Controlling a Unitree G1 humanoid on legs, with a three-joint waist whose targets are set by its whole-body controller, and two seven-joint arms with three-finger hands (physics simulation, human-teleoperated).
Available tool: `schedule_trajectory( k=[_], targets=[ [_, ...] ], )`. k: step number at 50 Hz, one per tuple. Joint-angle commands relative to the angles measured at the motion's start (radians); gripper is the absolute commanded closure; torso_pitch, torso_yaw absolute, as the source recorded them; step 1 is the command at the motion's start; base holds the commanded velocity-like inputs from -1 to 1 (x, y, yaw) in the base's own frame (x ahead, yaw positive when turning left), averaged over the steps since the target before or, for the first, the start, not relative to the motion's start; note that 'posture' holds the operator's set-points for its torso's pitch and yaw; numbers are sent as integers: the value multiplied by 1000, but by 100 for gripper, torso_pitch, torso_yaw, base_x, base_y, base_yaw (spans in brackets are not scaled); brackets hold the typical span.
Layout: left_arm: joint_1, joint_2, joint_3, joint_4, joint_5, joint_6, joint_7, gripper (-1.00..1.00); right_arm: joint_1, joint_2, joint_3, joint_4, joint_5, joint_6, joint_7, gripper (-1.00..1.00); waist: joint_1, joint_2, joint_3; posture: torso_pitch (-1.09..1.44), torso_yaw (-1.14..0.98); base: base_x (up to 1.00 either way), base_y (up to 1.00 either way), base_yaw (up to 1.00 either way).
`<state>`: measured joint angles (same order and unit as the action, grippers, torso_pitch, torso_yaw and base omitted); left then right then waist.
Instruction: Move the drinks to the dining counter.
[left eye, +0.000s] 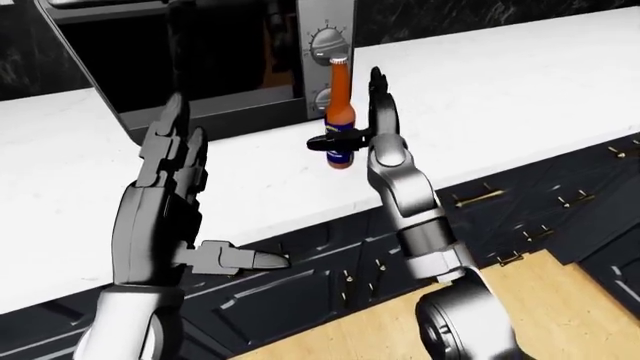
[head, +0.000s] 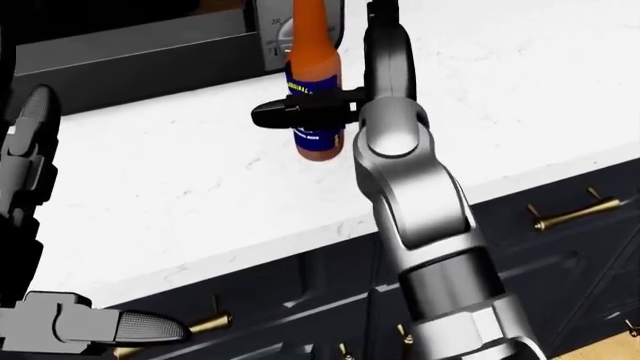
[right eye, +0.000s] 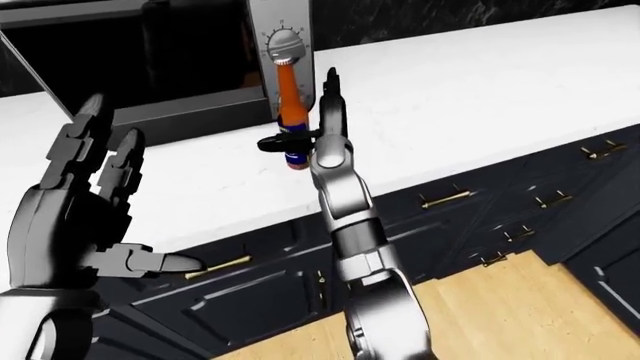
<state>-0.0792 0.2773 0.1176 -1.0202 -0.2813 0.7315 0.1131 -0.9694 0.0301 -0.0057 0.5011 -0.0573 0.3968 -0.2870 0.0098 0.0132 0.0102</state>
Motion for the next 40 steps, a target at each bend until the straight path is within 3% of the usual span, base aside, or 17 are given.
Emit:
schedule_trajectory(
  k=[1,7,24,27,29,40],
  targets=[
    [-13,7,15,-27,-5,-30,4,-100,-41,0,4,-27,-8,-53,-4,-100,1,4,-24,0,0,0,0,0],
    [-17,-1,20,-27,2,-24,-5,-100,-56,7,4,47,-12,-97,-1,-59,0,5,-24,0,0,0,0,0],
    [-10,22,52,-27,-41,-35,3,-100,-74,26,10,149,-26,-151,-9,4,-2,8,-21,0,0,0,0,0],
    [-8,27,48,-27,-45,-38,9,-100,-64,23,10,135,-30,-148,-4,75,-2,8,-21,0,0,0,0,0],
    [-7,25,47,-27,-41,-38,7,-100,-55,22,12,106,-33,-135,-1,100,0,8,-21,0,0,0,0,0],
    [-10,15,14,-27,-14,-38,14,-100,14,4,12,-76,-45,-64,34,100,1,4,-20,0,0,0,0,0]
  ],
)
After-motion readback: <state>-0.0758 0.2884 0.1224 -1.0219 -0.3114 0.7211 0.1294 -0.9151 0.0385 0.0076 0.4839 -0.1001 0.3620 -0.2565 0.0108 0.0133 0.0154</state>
